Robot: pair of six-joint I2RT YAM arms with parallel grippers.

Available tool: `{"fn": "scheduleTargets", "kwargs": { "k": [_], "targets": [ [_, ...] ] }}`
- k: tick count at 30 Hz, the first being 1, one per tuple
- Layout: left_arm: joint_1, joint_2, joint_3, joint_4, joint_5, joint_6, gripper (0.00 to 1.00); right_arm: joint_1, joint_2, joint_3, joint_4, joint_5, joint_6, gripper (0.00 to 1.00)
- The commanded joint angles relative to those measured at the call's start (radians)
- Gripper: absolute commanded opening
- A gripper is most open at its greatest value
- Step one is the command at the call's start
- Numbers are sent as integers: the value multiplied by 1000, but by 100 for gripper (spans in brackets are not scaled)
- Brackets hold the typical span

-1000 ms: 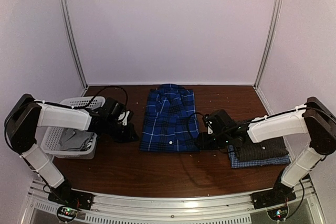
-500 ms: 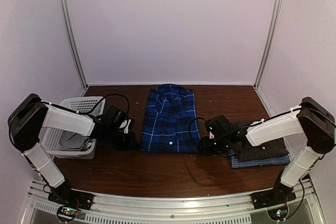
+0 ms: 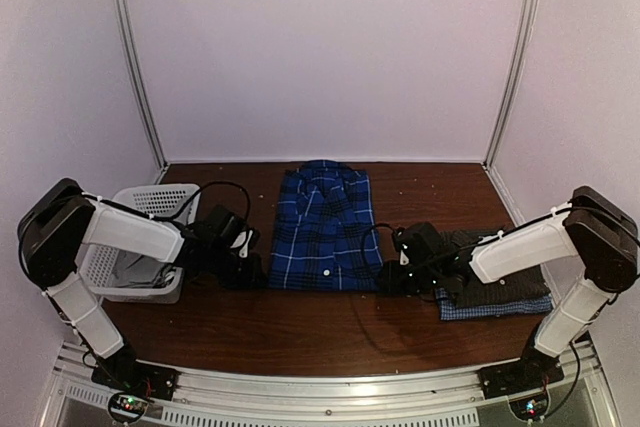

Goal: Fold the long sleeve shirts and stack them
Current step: Pick up the 2/3-rectangle-folded shirt from the center of the board.

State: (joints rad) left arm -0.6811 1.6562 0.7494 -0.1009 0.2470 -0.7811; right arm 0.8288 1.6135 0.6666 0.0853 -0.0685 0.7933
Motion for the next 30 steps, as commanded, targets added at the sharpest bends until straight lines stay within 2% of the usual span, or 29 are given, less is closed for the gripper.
{"fn": "scheduleTargets", "kwargs": {
  "k": [1, 10, 13, 20, 30],
  "targets": [
    [-8, -20, -4, -10, -50, -21, 13, -2, -13, -28, -17, -15, 14, 38],
    [-8, -103, -31, -9, -38, -36, 19, -2, -46, -71, 2, -24, 30, 38],
    [-8, -119, -42, 33, -2, -39, 25, -2, -48, -77, 9, -29, 33, 37],
    [-8, -70, -43, 89, 52, -42, 27, -2, -35, -69, 27, -43, 38, 35],
    [-8, 0, -42, 94, 32, -32, 28, -2, -11, -71, 55, -62, 43, 31]
  ]
}}
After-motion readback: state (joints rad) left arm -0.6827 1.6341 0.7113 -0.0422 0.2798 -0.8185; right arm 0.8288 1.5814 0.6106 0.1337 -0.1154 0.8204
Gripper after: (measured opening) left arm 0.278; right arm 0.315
